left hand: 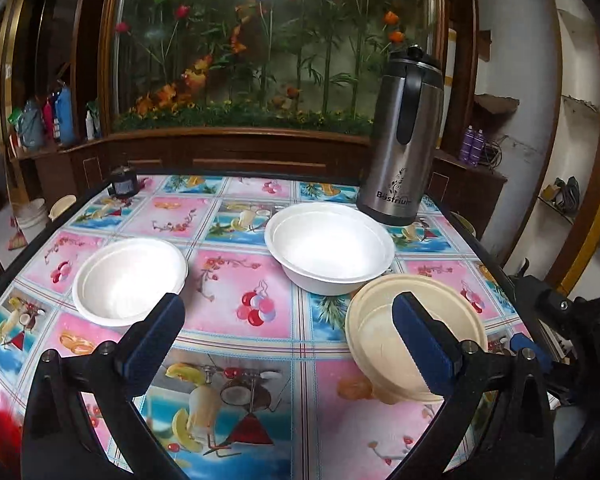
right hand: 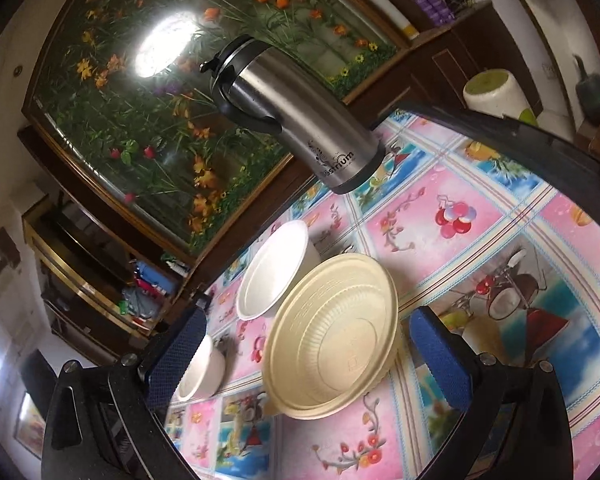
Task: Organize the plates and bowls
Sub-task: 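Move the open right tool toward the beige bowl on the table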
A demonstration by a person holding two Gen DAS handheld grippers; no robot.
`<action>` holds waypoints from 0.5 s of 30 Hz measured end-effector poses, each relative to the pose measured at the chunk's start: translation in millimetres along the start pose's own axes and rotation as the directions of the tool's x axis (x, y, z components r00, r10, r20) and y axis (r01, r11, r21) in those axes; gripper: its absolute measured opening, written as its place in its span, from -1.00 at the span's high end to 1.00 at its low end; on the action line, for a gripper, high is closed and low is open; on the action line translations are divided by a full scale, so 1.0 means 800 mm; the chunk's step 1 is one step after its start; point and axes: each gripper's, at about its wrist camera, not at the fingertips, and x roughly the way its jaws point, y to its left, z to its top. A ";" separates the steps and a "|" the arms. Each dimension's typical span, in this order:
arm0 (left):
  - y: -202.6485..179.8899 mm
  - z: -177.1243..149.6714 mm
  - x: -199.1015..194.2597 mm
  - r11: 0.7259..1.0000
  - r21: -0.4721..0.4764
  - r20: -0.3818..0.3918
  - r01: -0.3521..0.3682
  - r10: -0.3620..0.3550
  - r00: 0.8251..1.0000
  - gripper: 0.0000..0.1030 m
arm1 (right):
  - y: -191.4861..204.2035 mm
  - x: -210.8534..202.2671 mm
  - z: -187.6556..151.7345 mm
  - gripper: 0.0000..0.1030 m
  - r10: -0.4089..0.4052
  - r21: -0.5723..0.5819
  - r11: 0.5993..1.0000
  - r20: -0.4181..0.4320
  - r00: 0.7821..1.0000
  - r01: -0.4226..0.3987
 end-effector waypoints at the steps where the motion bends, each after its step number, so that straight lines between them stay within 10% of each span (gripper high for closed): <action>1: 0.001 0.002 0.004 1.000 0.004 -0.010 -0.004 0.004 1.000 -1.00 | 0.002 0.000 -0.002 -1.00 -0.011 -0.014 1.000 0.007 1.000 0.011; 15: 0.000 0.001 0.007 0.999 -0.012 -0.027 0.031 -0.031 0.999 -1.00 | -0.002 0.003 -0.003 -1.00 -0.054 -0.015 0.998 0.012 0.998 0.054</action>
